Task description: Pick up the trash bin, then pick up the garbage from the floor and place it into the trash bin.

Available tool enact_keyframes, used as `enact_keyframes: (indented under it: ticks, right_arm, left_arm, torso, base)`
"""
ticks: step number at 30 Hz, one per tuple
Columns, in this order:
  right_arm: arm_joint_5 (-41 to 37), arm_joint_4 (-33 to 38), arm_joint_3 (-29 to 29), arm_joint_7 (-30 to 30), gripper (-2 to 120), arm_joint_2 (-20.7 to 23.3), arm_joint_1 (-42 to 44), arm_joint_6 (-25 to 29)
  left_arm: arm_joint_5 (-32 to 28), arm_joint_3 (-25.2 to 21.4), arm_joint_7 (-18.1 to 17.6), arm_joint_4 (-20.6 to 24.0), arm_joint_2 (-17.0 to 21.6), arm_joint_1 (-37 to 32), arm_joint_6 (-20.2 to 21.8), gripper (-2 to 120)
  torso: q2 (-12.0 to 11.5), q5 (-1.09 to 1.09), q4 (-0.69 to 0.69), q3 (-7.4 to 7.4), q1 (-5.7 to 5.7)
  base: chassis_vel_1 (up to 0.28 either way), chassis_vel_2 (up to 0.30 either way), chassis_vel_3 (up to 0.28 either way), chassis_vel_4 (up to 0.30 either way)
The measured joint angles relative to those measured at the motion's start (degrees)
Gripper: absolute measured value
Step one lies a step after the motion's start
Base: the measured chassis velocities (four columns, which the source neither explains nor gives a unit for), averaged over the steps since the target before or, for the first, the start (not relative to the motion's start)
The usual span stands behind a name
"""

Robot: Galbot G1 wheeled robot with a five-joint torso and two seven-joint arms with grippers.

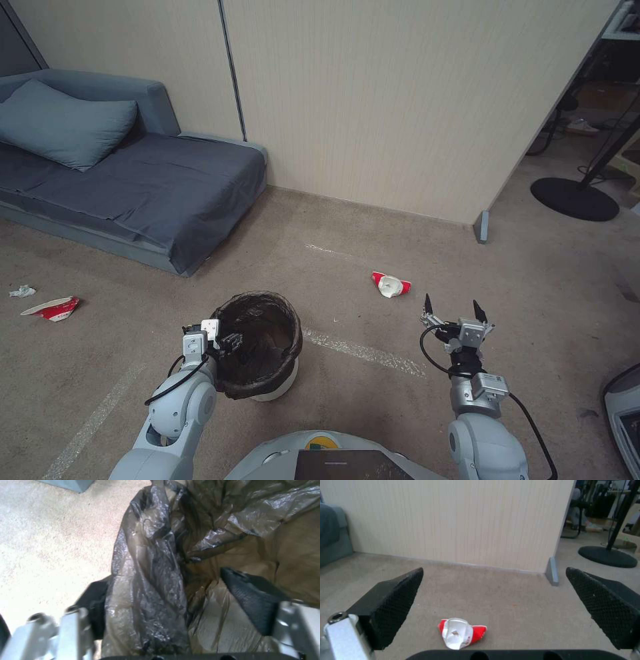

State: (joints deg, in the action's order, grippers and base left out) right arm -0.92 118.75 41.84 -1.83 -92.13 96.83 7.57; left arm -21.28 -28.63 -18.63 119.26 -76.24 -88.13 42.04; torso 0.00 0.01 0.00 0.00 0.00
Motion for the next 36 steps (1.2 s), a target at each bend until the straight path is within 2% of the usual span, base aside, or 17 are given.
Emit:
enact_keyframes:
  ticks: [5, 7, 9, 14, 15, 19, 30, 36]
  right_arm:
    - [0.2, -0.1, -0.2, 0.0, 100, 0.0, -0.2, 0.0]
    - [0.3, -0.1, -0.2, 0.0, 100, 0.0, -0.2, 0.0]
    - [0.4, -0.2, -0.3, -0.1, 100, 0.0, -0.3, 0.0]
    - [0.8, -0.4, -0.4, -0.2, 100, 0.0, -0.5, 0.2]
    - [0.9, -0.4, -0.5, -0.2, 100, 0.0, -0.5, 0.2]
    - [0.9, -0.4, -0.5, -0.2, 100, 0.0, -0.6, 0.2]
    - [0.9, -0.2, -0.5, -0.3, 100, 0.0, -0.6, 0.2]
    - [0.7, 0.1, -0.2, -0.5, 100, 0.0, -0.7, 0.3]
  left_arm:
    - [0.5, 0.0, 0.0, 0.5, 0.3, -0.2, 0.1, 53]
    - [0.6, 0.0, 0.0, 0.5, 0.4, -0.3, 0.1, 50]
    - [1.2, -0.1, -0.1, 0.7, 0.5, -0.4, 0.1, 38]
    - [1.6, -0.2, -0.3, 0.9, 0.4, -0.5, 0.1, 24]
    - [1.6, -0.1, -0.3, 1.2, 0.4, -0.5, 0.1, 17]
    - [1.5, 0.1, -0.2, 1.8, 0.5, -0.6, 0.1, 8]
    - [2.5, 0.0, -0.2, 2.5, 0.5, -0.8, 0.1, 7]
    - [3.5, -0.5, 1.0, 6.0, 1.4, -1.9, -1.4, 4]
  torso:
    - [0.0, -0.03, 0.0, 0.01, 0.0]
    - [0.0, -0.03, 0.0, 0.01, 0.0]
    - [0.0, -0.03, 0.0, 0.01, 0.0]
    - [0.0, -0.03, 0.0, 0.01, 0.0]
    - [0.0, -0.03, 0.0, 0.01, 0.0]
    - [0.0, -0.02, 0.0, 0.0, 0.0]
    - [0.0, -0.03, 0.0, 0.0, 0.0]
    - [0.0, -0.02, 0.0, 0.0, 0.0]
  base:
    - [0.0, 0.0, 0.0, 0.0]
    - [0.0, 0.0, 0.0, 0.0]
    - [0.0, 0.0, 0.0, 0.0]
    - [0.0, 0.0, 0.0, 0.0]
    - [0.0, 0.0, 0.0, 0.0]
    - [0.0, 0.0, 0.0, 0.0]
    - [0.0, 0.0, 0.0, 0.0]
    - [0.0, 0.0, 0.0, 0.0]
